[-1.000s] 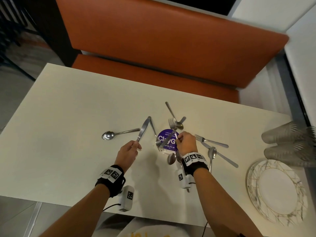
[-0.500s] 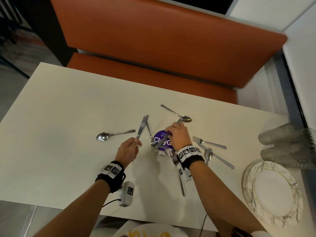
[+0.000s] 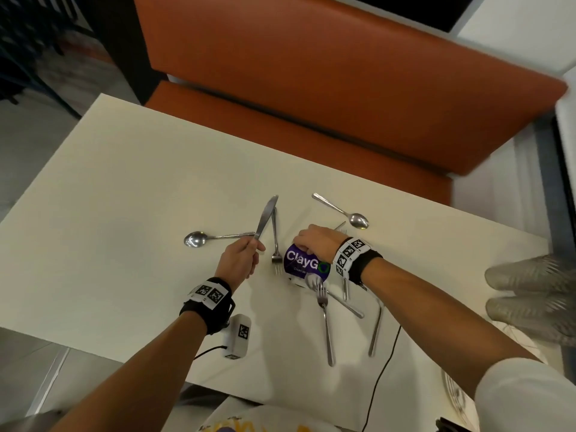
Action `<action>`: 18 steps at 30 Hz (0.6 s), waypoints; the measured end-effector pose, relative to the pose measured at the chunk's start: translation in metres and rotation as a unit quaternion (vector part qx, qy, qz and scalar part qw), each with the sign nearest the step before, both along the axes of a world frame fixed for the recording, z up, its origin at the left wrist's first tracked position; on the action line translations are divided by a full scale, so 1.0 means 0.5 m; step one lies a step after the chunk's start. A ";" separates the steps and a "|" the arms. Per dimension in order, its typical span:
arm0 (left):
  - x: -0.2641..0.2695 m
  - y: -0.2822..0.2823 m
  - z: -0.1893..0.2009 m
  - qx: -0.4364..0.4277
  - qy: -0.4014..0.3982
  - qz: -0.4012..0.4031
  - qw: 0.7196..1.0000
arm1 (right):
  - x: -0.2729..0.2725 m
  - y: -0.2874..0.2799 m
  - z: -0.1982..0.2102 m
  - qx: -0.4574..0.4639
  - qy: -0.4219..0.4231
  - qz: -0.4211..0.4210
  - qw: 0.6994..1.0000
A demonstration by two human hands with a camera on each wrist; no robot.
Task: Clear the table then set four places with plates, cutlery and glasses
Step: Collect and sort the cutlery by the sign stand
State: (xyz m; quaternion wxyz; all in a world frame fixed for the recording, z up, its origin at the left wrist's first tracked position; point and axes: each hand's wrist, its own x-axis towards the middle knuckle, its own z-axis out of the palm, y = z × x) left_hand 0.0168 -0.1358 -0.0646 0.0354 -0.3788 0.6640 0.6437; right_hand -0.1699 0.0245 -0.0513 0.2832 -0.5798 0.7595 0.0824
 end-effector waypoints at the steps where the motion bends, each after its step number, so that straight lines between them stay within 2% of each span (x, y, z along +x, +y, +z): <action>1: -0.003 0.001 0.003 -0.001 0.000 0.004 1.000 | -0.004 -0.001 0.007 -0.004 -0.008 0.002 1.000; 5: -0.019 -0.003 0.012 -0.013 0.014 0.017 1.000 | -0.003 -0.005 0.036 -0.083 -0.028 -0.033 0.996; 7: -0.031 -0.002 0.018 -0.005 0.032 0.021 0.999 | 0.003 -0.005 0.057 -0.148 -0.038 -0.091 0.984; 9: -0.047 0.006 0.022 0.006 0.043 0.018 0.999 | 0.014 -0.003 0.086 -0.229 -0.072 -0.189 0.952; 11: -0.065 0.020 0.029 0.019 0.055 0.016 0.998 | 0.027 -0.001 0.110 -0.328 -0.136 -0.310 0.882; 13: -0.080 0.039 0.043 0.040 0.070 0.005 0.997 | 0.045 0.001 0.122 -0.390 -0.191 -0.435 0.789; 16: -0.090 0.068 0.075 0.101 0.078 -0.021 0.992 | 0.079 0.003 0.119 -0.416 -0.242 -0.572 0.664; 18: -0.090 0.087 0.094 0.132 0.085 -0.042 0.987 | 0.101 0.007 0.115 -0.428 -0.264 -0.620 0.603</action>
